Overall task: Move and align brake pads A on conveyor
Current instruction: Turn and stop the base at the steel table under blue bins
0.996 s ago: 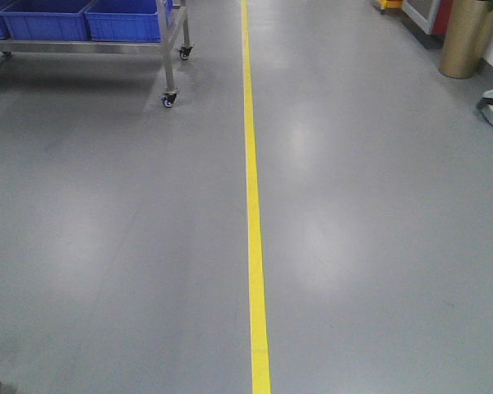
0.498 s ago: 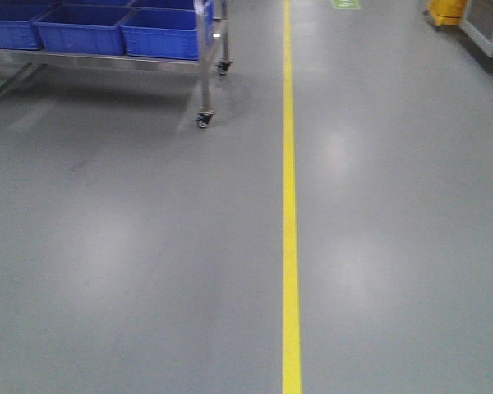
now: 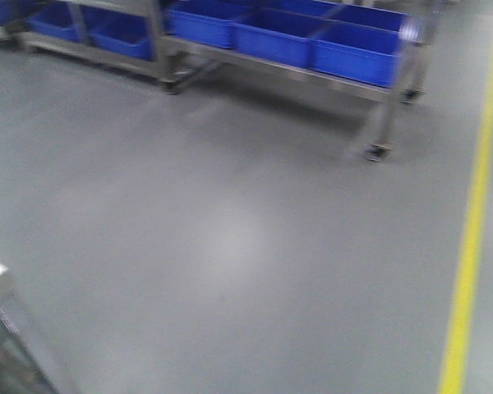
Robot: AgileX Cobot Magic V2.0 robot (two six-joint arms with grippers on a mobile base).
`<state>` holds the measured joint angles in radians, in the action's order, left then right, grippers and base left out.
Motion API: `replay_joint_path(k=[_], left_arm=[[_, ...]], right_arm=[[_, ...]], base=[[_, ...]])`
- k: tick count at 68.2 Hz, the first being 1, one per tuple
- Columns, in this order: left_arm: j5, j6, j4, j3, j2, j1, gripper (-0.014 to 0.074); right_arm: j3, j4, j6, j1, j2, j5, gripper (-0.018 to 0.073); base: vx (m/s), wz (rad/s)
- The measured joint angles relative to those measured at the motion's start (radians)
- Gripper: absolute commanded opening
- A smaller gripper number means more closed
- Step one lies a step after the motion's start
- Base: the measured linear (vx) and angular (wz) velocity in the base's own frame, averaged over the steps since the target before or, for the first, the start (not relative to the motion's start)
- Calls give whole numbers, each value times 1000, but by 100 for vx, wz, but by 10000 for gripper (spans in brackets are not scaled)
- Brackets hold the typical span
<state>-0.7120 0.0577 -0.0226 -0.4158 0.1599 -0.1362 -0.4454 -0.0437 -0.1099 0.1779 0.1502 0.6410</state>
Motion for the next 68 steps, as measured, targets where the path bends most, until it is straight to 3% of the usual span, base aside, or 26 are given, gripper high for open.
replay_joint_path(k=[37, 68], left_arm=[[-1, 0, 0, 0, 0, 0, 512], [-1, 0, 0, 0, 0, 0, 512]], right_arm=[[0, 0, 0, 0, 0, 0, 440], [0, 0, 0, 0, 0, 0, 440]], base=[[28, 107], [20, 79]])
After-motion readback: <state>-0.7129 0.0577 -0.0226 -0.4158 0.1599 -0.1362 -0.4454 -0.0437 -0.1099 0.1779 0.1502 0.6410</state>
